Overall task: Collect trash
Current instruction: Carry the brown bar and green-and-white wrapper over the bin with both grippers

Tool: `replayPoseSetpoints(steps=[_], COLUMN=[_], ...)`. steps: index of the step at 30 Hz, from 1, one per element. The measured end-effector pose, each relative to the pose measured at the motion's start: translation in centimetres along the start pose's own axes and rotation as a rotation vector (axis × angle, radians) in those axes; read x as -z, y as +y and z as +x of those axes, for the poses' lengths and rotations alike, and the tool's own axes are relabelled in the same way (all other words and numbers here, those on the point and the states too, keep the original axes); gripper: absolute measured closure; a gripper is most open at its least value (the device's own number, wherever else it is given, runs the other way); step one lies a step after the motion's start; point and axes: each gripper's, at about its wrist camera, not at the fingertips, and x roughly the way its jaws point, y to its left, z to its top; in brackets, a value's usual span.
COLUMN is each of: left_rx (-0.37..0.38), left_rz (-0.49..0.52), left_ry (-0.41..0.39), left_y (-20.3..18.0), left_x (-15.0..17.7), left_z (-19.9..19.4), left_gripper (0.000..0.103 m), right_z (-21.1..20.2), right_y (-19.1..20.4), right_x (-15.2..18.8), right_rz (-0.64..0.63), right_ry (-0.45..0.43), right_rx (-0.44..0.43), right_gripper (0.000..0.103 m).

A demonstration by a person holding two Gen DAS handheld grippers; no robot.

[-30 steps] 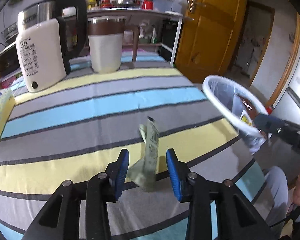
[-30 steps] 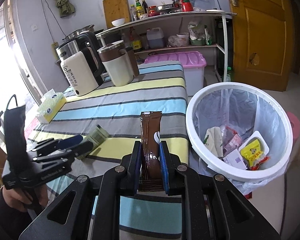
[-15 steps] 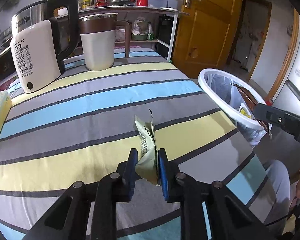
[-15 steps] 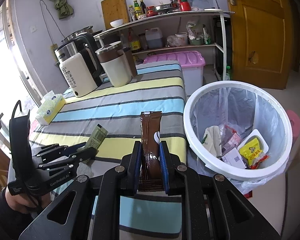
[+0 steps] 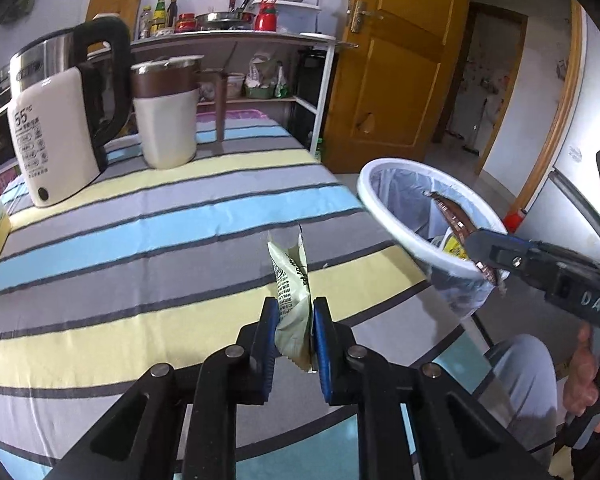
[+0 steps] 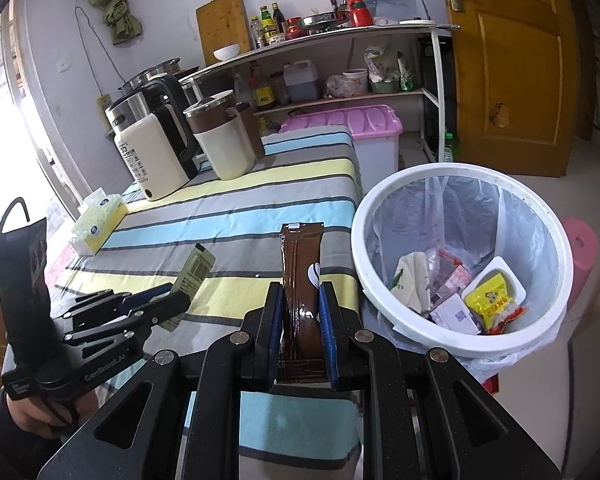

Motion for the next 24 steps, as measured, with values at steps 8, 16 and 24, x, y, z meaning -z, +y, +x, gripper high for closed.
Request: replayPoseSetpoints(steps=[8, 16, 24], left_rx=[0.053, 0.113, 0.157], left_rz=[0.023, 0.060, 0.087], left_ry=[-0.033, -0.043, -0.036], left_y=[-2.5, -5.4, -7.7], left_x=[-2.1, -3.8, -5.1], left_z=[0.2, 1.2, 3.2], left_gripper=[0.086, 0.086, 0.086], right_z=[-0.7, -1.4, -1.7], right_y=[-1.6, -4.1, -7.0], right_x=[-0.3, -0.4, -0.7], right_rz=[0.025, 0.063, 0.102], right_ry=[-0.017, -0.033, -0.041], right_rx=[0.030, 0.081, 0.134], right_gripper=[0.084, 0.084, 0.084])
